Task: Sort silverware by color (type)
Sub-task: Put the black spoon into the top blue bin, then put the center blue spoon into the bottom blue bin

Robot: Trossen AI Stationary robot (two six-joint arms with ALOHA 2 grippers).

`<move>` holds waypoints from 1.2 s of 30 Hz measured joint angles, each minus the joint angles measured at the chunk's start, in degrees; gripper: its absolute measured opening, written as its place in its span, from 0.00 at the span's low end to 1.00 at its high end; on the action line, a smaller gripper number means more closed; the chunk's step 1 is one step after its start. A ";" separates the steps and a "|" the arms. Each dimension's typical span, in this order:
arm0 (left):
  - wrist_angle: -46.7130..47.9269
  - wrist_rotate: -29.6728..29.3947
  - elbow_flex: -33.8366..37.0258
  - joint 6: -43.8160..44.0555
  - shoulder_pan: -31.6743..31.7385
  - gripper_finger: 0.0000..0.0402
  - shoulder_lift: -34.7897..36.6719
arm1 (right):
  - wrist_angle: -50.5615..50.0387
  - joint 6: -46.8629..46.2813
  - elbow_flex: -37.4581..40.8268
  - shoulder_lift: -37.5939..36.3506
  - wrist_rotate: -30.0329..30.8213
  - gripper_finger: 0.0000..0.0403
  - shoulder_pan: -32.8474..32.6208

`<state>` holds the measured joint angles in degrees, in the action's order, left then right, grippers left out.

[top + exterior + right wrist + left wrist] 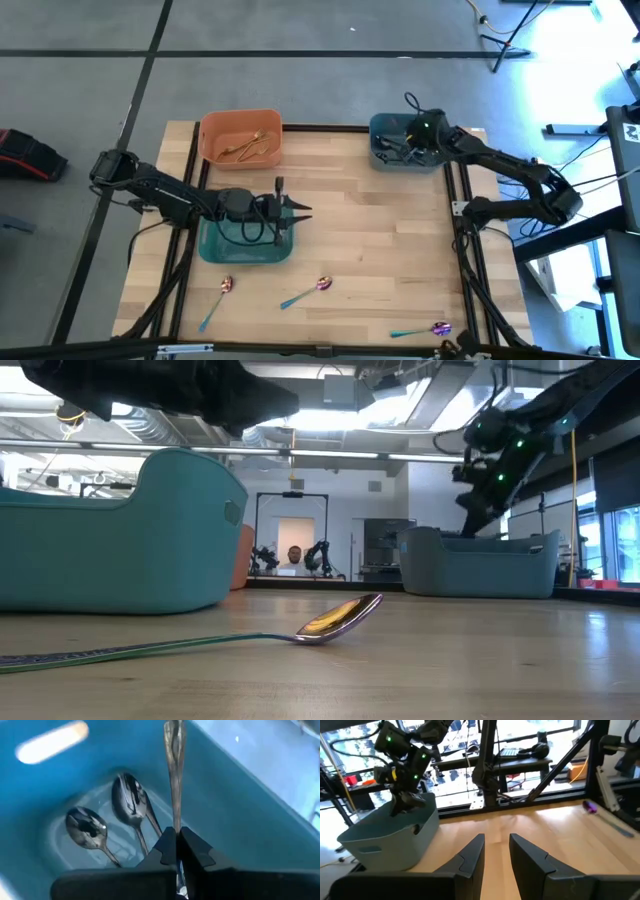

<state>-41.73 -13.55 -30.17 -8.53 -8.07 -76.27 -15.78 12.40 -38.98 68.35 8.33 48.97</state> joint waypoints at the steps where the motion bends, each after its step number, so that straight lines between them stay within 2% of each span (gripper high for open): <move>1: 0.32 -0.01 0.00 -0.64 0.32 0.21 0.00 | 0.20 -0.02 0.00 1.16 -0.17 0.00 0.44; 14: 2.48 -0.10 0.00 -1.22 2.45 0.21 -0.02 | 6.68 -1.91 -0.02 15.23 -0.64 0.00 2.17; 24: 2.48 -0.07 0.00 -1.16 2.45 0.21 -0.02 | 9.67 -3.87 -0.06 18.54 -0.94 0.01 2.05; 27: 2.40 -0.10 0.00 -1.01 2.45 0.21 -0.02 | 9.43 -4.58 -0.09 18.48 -0.73 0.08 2.06; 30: 1.89 -0.10 0.00 -1.01 2.45 0.21 -0.02 | 9.08 -4.39 -0.19 17.45 0.52 0.18 2.06; 36: 2.31 -0.21 0.00 0.56 2.45 0.21 -0.02 | 8.12 -4.40 -1.54 10.39 0.76 0.37 2.04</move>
<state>-39.42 -13.76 -30.17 -7.97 -5.63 -76.29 -7.66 8.00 -40.52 78.74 9.09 51.00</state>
